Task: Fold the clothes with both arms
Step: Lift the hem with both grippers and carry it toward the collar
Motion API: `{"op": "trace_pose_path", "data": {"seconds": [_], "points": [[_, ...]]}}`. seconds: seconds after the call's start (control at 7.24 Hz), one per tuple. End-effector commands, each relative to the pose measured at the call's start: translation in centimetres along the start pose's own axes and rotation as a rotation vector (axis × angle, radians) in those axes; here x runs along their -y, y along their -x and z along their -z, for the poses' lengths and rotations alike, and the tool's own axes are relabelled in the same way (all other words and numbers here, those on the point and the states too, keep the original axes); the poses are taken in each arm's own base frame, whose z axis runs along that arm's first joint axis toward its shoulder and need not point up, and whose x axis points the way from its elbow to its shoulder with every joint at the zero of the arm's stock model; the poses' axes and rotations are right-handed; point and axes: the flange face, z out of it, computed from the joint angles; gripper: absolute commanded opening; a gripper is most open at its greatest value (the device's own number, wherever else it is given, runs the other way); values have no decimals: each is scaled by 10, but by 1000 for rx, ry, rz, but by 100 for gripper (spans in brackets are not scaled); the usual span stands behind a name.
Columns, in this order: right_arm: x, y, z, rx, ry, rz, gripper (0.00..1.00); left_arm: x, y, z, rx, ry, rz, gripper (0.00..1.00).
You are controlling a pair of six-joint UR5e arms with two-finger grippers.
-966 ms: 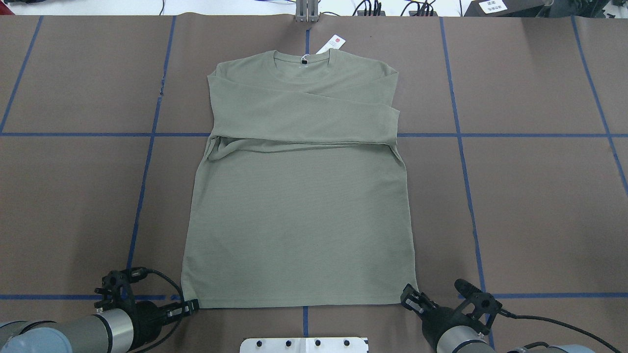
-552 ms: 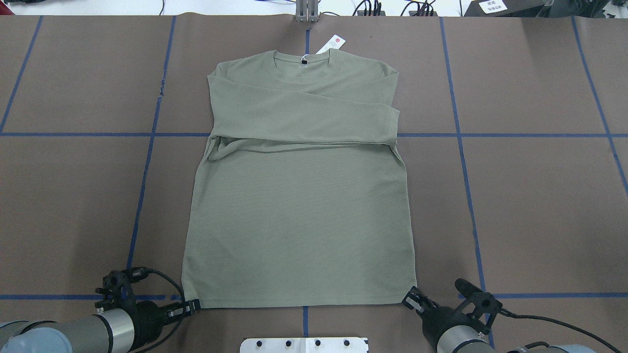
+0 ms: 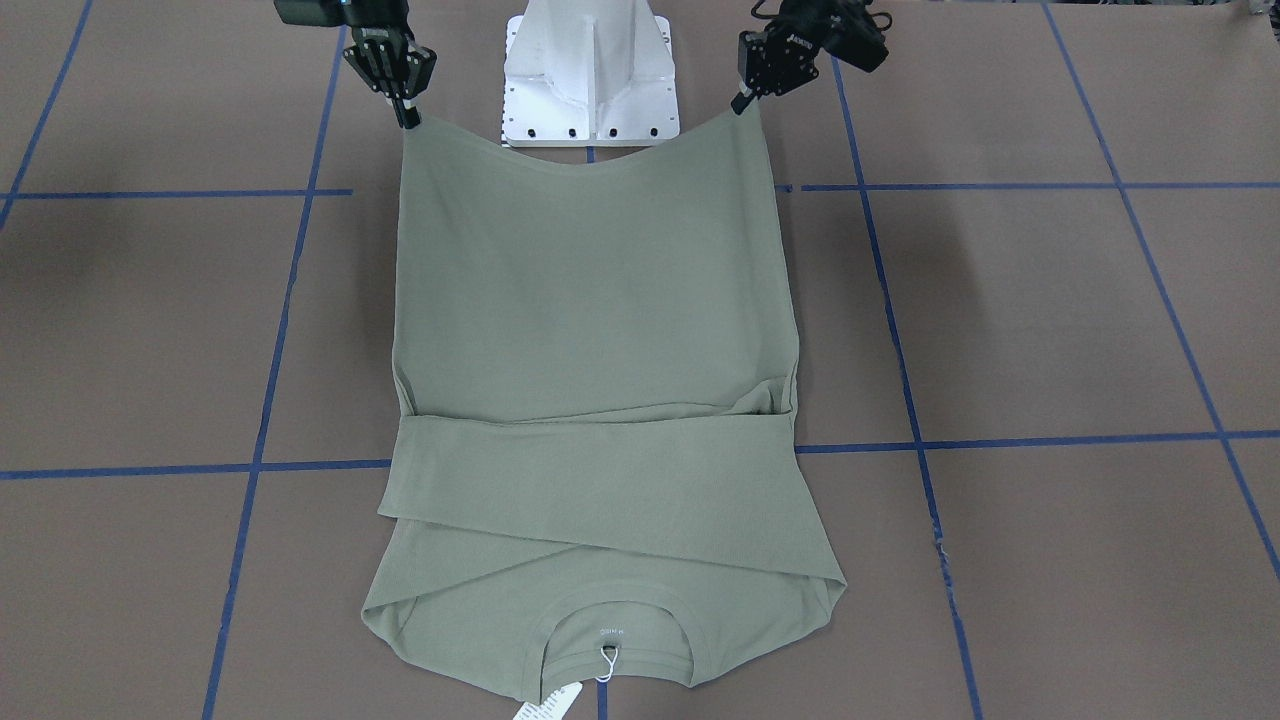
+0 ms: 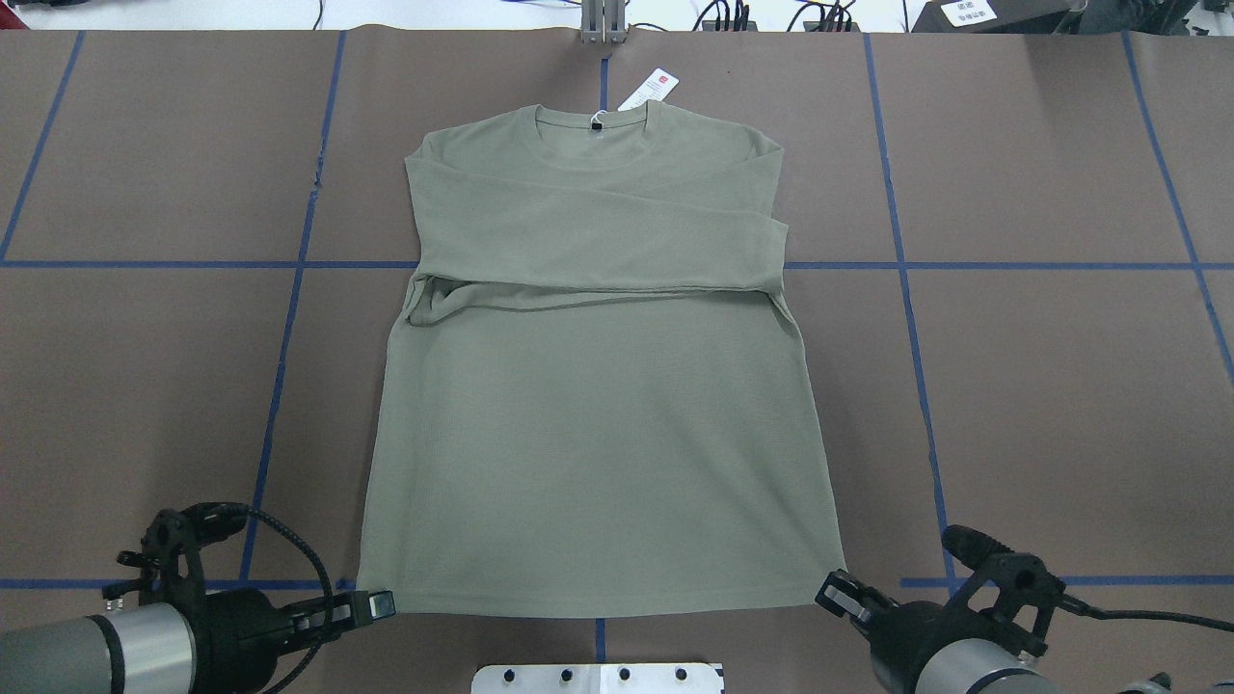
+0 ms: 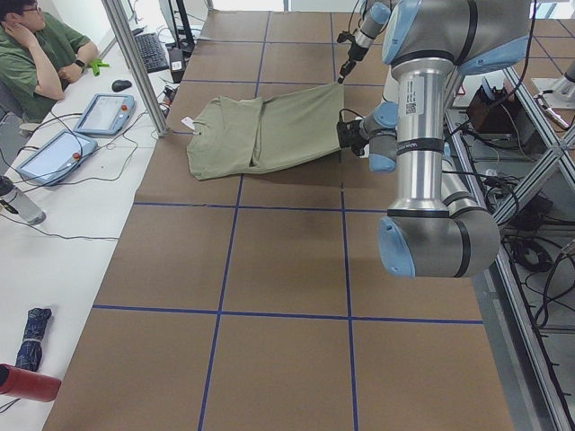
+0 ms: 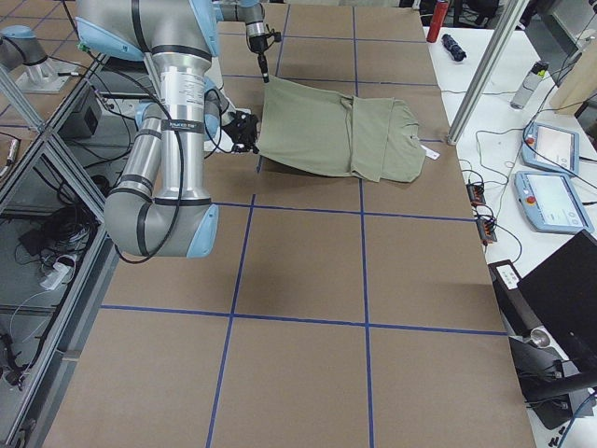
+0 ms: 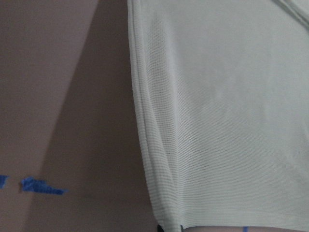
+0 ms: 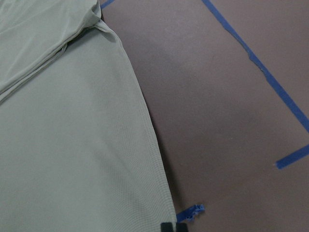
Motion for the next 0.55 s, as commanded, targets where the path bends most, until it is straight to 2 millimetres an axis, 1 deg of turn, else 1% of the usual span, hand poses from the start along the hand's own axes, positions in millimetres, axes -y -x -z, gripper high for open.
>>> {"op": "trace_pose_path", "data": {"seconds": [0.0, 0.14, 0.28, 0.41], "points": [[48, 17, 94, -71, 123, -47, 0, 19, -67, 113, 10, 103, 13, 0], [59, 22, 97, -103, 134, -41, 0, 32, -77, 130, 1, 128, -12, 0], [65, 35, 95, -71, 124, 40, 0, 40, -79, 113, 3, 106, -98, 0], [71, 60, 90, -32, 99, 79, 0, 51, -82, 89, 27, 77, -157, 0]]}}
